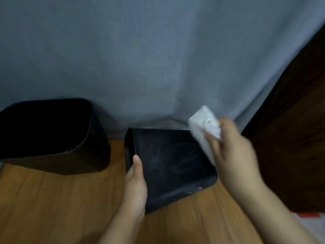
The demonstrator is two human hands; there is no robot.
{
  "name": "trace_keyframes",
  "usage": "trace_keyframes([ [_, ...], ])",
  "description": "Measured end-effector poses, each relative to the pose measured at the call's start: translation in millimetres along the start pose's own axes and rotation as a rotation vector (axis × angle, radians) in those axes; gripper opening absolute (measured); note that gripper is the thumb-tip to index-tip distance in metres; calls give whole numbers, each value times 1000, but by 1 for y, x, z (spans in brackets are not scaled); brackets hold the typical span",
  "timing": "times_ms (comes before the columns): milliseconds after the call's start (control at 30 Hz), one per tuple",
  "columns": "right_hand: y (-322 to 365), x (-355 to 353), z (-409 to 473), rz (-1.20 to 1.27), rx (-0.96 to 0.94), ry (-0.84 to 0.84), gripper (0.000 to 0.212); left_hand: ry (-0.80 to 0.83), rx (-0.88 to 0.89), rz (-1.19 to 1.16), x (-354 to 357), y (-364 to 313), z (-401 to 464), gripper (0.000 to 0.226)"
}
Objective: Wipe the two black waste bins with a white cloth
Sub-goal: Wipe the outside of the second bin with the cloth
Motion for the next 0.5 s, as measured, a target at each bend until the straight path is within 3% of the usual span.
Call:
trace_keyframes([
  [100,10,47,-24,6,-14,216,20,-1,-15,33,3,-5,-6,69],
  [167,6,71,-36,5,40,266,22,9,-24,61,3,-5,-7,69],
  [233,-5,80,-34,-13,136,203,26,14,-27,68,1,-4,-5,73],
  [333,-13,86,-24,-155,65,113,48,24,-21,76,1,-7,-5,63],
  [500,-8,106,-41,2,-23,320,84,16,9,73,4,-11,-4,65],
])
Point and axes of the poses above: each hand's wrist, its own z-axis towards the middle knuckle, its own x-axis out of the palm, y = z × x, the point moved 7 cm from there along z, towards the middle knuckle, and after that the axes turned 12 degrees about -y, right-handed, at the moved point
